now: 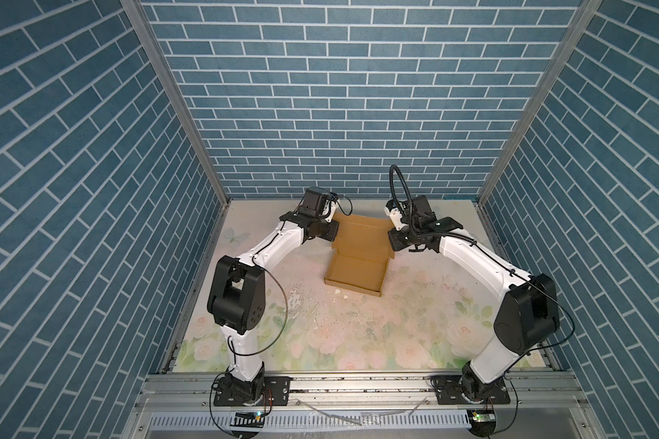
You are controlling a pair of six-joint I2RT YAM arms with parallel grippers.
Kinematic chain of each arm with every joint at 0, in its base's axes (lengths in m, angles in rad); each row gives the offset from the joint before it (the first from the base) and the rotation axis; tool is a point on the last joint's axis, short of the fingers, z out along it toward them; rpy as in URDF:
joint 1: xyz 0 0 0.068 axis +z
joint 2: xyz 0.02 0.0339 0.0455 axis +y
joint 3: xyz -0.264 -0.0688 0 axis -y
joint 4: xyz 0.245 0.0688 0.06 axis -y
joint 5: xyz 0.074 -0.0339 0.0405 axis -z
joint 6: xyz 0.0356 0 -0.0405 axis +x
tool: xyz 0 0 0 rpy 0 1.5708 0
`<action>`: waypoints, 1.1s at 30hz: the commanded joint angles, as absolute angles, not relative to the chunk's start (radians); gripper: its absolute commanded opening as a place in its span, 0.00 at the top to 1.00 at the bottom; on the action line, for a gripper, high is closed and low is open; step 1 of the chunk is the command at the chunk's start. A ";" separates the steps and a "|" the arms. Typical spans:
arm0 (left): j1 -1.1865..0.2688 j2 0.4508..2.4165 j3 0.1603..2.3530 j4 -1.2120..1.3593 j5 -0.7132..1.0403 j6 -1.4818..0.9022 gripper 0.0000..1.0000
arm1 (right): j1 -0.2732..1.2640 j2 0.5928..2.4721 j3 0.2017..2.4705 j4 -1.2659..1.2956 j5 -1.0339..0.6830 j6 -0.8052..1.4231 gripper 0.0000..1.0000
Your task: Fold the paper box
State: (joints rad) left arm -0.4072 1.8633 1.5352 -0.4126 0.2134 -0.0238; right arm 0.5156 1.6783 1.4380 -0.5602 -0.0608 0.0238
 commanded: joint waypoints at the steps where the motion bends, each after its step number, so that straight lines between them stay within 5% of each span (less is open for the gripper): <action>1: -0.419 1.819 1.510 -0.396 0.194 -0.060 0.91 | 0.528 1.708 1.502 -0.620 -0.013 0.067 0.91; 13: -0.428 1.749 1.414 -0.345 0.166 -0.133 0.94 | 0.535 1.768 1.571 -0.706 0.045 0.172 0.84; 33: -0.467 1.738 1.388 -0.328 0.143 -0.189 0.94 | 0.571 1.795 1.574 -0.685 0.070 0.330 0.95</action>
State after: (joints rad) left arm -0.4503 1.7653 1.3983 -0.3458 0.1444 -0.1684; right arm 0.5537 1.7836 1.5333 -0.6731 0.0563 0.2729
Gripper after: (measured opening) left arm 0.062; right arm 0.056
